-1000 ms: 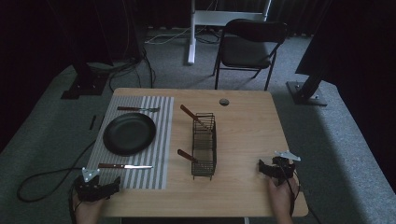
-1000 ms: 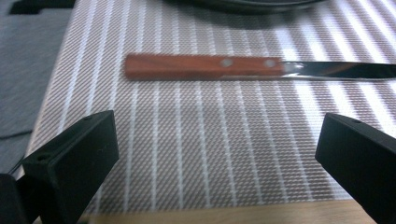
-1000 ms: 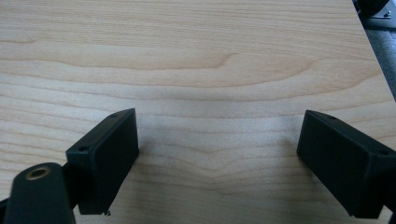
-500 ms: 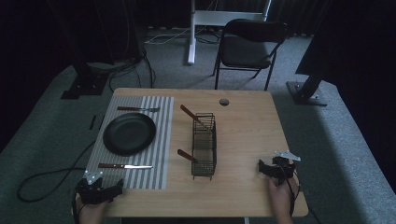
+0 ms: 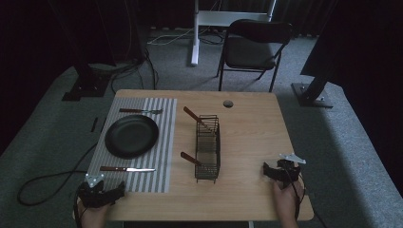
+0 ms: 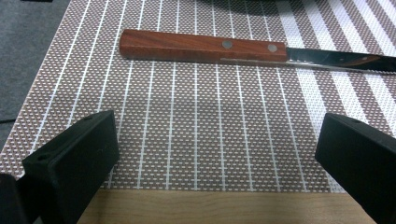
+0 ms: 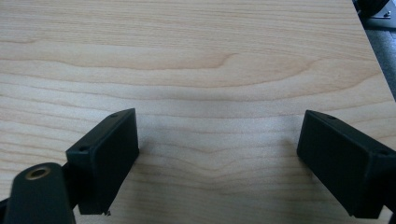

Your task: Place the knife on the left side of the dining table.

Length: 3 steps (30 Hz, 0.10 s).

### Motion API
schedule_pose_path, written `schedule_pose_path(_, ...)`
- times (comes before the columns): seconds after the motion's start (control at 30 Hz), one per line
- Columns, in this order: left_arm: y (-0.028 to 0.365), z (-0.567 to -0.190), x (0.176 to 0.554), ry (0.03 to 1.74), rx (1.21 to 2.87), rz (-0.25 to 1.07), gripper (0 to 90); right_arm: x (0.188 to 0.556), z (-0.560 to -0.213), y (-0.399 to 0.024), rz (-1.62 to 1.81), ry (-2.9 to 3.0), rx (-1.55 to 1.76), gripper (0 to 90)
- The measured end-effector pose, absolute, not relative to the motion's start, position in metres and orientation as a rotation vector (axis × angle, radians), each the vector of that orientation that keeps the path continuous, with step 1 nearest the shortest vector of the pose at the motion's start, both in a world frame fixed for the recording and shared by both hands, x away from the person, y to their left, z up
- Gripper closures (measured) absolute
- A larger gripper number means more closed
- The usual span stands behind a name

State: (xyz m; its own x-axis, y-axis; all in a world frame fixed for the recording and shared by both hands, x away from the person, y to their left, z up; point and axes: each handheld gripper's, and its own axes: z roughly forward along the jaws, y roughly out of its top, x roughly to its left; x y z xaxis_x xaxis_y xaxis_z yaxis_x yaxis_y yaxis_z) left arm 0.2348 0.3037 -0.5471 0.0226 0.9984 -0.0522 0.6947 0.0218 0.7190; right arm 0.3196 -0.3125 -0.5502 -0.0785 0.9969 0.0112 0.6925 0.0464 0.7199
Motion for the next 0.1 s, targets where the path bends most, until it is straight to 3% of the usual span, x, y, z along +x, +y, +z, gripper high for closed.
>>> schedule_pose_path(0.1, 0.3035, -0.5471, 0.2344, 1.727, 1.734, 0.679, 0.5, 0.3196, -0.5502, -0.3125, 0.787, 1.825, 1.695, 11.7)
